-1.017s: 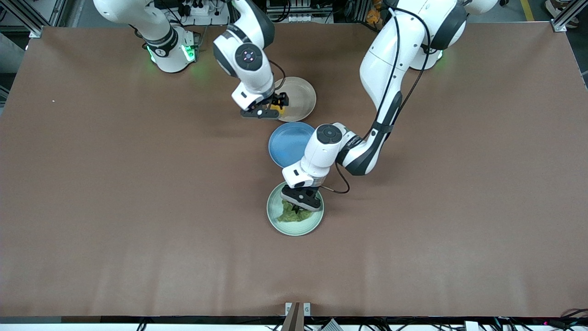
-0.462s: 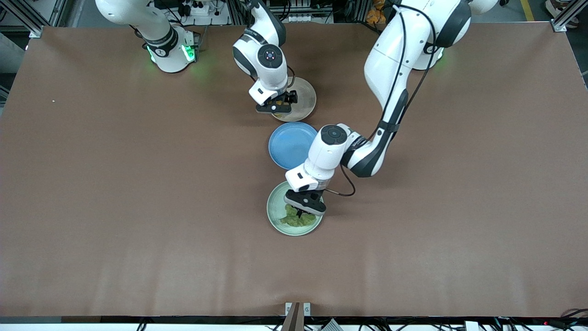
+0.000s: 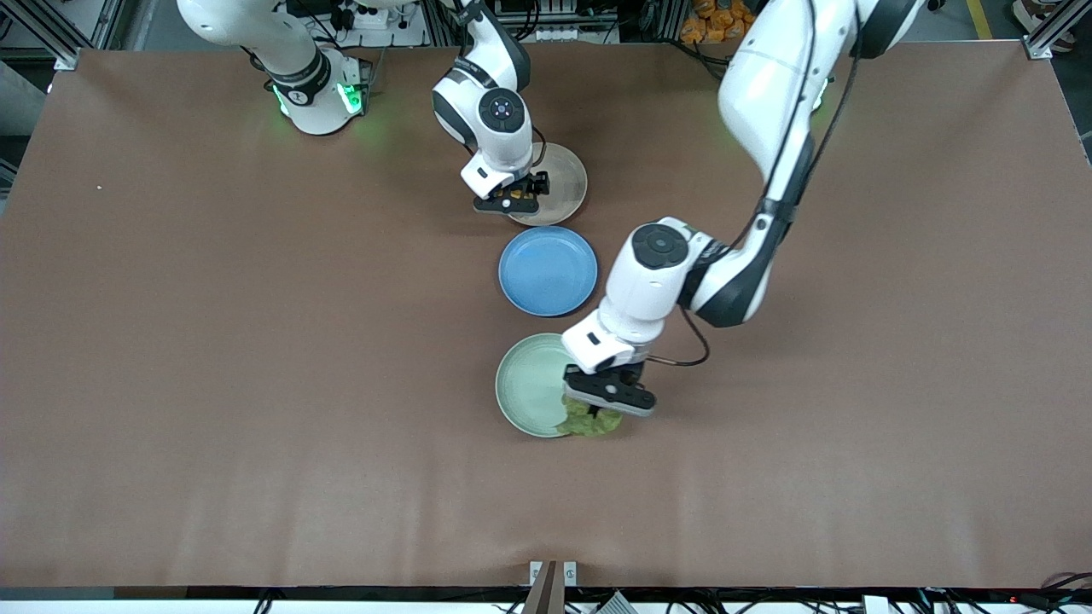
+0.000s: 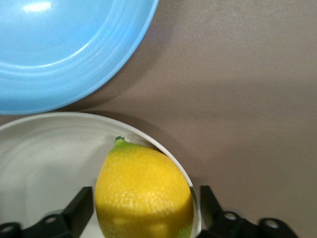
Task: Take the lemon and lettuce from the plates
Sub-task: 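Carry the lettuce with the left gripper while the right gripper carries the lemon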
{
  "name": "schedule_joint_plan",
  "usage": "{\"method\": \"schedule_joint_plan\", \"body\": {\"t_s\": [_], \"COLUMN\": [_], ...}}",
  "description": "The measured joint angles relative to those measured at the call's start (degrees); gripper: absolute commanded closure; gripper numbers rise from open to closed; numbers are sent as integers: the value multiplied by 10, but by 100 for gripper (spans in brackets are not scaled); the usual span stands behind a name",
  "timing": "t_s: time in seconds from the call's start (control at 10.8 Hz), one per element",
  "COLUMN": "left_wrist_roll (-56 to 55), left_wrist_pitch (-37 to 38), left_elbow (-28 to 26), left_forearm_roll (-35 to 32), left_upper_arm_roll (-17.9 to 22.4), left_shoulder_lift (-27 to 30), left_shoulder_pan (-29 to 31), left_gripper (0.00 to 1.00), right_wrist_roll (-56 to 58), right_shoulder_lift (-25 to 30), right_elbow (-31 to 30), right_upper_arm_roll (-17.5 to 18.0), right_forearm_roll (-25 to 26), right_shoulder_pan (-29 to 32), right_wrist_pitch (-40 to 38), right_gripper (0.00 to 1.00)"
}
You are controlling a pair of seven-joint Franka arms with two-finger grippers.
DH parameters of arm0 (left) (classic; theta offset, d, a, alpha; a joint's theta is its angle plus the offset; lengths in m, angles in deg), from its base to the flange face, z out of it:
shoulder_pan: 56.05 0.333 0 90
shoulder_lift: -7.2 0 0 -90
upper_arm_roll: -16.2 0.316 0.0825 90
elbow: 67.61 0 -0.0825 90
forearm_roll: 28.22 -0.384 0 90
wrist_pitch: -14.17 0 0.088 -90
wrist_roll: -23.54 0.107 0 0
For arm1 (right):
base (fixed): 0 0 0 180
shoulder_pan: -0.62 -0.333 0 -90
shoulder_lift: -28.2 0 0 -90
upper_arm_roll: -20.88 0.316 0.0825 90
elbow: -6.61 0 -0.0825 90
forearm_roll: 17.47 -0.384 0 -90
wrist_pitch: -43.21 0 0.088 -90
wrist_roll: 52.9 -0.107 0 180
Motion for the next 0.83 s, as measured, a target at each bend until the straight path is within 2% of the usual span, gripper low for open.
{"method": "schedule_joint_plan", "body": {"t_s": [0.09,0.37,0.65,0.83], "left_wrist_roll": [0,22,140,194], "left_wrist_pitch": [28,107,217,241], "left_elbow": [-2,-34,-57,-78], "left_forearm_roll": [0,1,1,1], "left_upper_arm_roll": [-2,-37,-70,-75], "left_shoulder_lift": [17,66,97,97], "left_shoulder_pan": [16,103,213,259], "left_gripper": [100,100,100,100], "right_wrist_roll": [-2,-25,-29,-31], "right_shoulder_lift": [0,0,12,40], "right_elbow": [0,0,6,11], "right_upper_arm_roll": [0,0,-3,-15], "right_forearm_roll": [0,0,0,0], "right_shoulder_pan": [0,-3,-4,1], "right_wrist_pitch": [0,12,10,-19], "right_gripper": [94,94,94,93]}}
